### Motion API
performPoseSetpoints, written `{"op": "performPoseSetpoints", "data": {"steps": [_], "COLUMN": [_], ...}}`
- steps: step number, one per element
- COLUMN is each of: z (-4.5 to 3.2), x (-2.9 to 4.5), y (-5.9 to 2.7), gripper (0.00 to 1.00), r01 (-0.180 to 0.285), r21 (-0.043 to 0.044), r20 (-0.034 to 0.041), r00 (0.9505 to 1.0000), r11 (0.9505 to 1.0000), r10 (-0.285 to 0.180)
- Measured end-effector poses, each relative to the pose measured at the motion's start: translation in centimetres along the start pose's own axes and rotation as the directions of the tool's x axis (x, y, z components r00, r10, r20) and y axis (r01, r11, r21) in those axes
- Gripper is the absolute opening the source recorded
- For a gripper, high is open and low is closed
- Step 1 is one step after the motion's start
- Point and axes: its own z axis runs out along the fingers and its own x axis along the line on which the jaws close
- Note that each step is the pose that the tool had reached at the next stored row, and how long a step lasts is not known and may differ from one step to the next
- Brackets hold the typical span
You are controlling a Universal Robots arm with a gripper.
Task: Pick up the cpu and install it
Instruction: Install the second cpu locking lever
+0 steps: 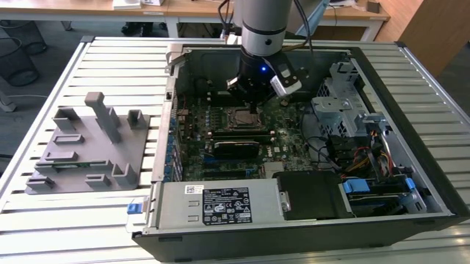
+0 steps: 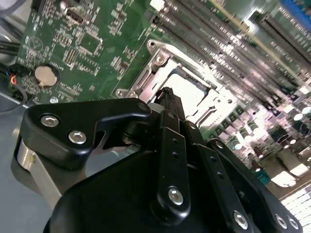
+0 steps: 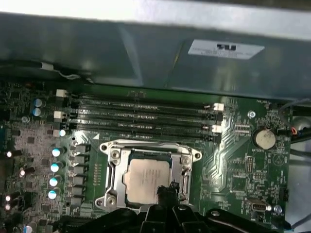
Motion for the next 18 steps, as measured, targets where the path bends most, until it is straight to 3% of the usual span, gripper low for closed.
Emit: {"op": "performPoseSetpoints", "data": {"steps": [5, 10, 16, 17, 18], "z": [-0.02, -0.65, -0.69, -0.69, -0.69], "x": [0.03, 0.10, 0.46, 0.49, 0.51], "y": [-0.52, -0.59, -2.10, -2.36, -2.52], "gripper": [0.11, 0.11, 0.11, 0.11, 0.11], "r01": [0.000, 0.000, 0.000, 0.000, 0.000], "r21": [0.0000, 0.0002, 0.0002, -0.0018, -0.0106], "r20": [0.0000, 0.0000, 0.0000, 0.0001, 0.0007], "r00": [1.0000, 1.0000, 1.0000, 1.0000, 1.0000], "r11": [1.0000, 1.0000, 1.0000, 1.0000, 0.9999], "r10": [0.000, 0.000, 0.000, 0.000, 0.000]}}
